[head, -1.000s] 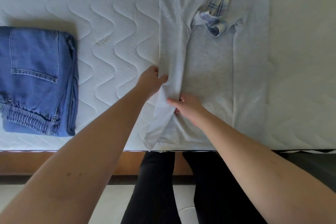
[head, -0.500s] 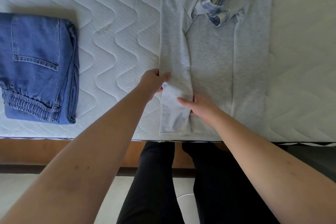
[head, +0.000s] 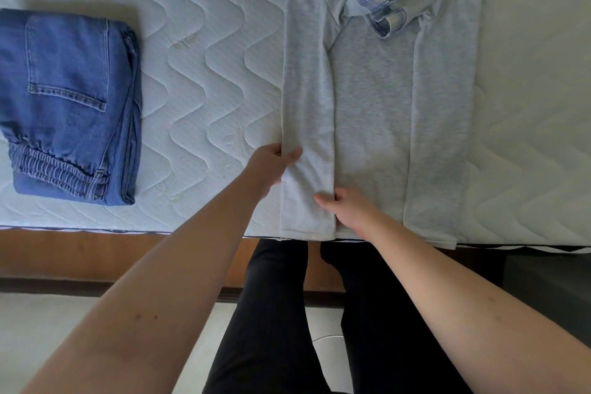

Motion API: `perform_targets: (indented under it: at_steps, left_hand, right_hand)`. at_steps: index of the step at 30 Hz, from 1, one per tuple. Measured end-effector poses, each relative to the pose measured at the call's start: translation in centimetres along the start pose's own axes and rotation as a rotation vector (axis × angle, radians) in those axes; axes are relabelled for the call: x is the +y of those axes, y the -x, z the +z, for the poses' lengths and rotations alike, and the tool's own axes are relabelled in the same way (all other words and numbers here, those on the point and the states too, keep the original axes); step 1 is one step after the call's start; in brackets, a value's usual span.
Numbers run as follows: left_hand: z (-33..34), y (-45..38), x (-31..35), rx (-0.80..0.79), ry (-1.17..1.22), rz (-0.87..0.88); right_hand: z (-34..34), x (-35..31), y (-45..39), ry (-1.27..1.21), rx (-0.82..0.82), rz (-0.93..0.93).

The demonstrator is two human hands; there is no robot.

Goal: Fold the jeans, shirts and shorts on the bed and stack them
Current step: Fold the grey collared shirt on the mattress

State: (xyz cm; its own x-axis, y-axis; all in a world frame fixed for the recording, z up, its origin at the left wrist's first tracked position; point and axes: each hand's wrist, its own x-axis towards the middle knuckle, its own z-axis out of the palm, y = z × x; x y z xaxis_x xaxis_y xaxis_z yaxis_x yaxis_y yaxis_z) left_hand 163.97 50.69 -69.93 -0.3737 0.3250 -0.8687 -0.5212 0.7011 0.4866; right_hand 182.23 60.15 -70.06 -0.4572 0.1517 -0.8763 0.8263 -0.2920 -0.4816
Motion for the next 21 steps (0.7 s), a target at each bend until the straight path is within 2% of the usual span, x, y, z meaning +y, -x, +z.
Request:
perform_targets:
  at_steps: [5,10,13,16,21]
  left_hand:
    - [0.9,1.7,-2.4,0.075,-0.067,0.114]
    - [1.2,3.2,-5.0,0.072,-0.129,0.075]
    - [1.7,3.8,-6.0,0.142,-0.174,0.067]
    - [2.1,4.8,-7.4,0.148,-0.192,0.071]
    - [1.8,6.6,-9.9,0.127,-0.246,0.058]
  right_hand:
    - [0.2,0.8,1.0,0.283,-0.016,-0.025]
    - [1.1,1.2,1.6,0.199,0.015,-0.022]
    - [2.4,2.0,1.6,0.145,0.121,0.031]
    - [3.8,2.7,2.1,0.16,0.224,-0.02]
    - [4.1,3.4,3.2,0.203,0.215,0.006]
